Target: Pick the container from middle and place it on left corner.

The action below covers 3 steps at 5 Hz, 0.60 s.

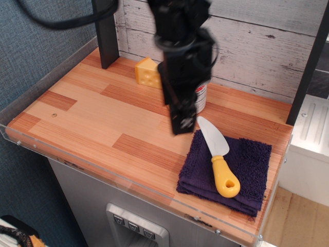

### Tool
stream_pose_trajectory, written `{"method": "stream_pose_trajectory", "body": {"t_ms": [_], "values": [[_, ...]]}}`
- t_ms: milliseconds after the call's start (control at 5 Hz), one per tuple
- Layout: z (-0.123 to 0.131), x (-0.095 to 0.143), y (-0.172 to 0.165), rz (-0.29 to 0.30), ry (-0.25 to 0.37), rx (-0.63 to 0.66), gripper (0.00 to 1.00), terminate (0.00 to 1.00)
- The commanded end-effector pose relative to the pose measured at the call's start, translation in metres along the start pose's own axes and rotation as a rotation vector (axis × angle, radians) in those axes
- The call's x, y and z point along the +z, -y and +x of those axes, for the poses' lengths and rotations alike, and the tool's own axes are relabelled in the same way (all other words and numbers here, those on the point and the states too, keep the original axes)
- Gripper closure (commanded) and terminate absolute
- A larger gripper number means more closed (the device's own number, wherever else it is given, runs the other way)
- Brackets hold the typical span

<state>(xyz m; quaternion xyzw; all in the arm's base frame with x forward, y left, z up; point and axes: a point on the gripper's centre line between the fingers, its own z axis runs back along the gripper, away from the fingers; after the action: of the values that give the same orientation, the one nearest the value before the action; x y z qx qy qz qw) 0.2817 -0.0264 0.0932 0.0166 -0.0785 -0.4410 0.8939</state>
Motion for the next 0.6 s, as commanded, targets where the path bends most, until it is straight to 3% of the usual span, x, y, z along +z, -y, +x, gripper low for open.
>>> {"method": "stream_pose_trajectory", "body": {"t_ms": [0,200,400], "values": [[0.065,0.002,-0.036,0.044,0.19,-0.19,0.0,0.0],[0.087,-0.001,-0.046,0.042,0.262,-0.225,0.0,0.0],[0.095,-0.012,-0.06,0.026,0.209,-0.182,0.0,0.0]]}}
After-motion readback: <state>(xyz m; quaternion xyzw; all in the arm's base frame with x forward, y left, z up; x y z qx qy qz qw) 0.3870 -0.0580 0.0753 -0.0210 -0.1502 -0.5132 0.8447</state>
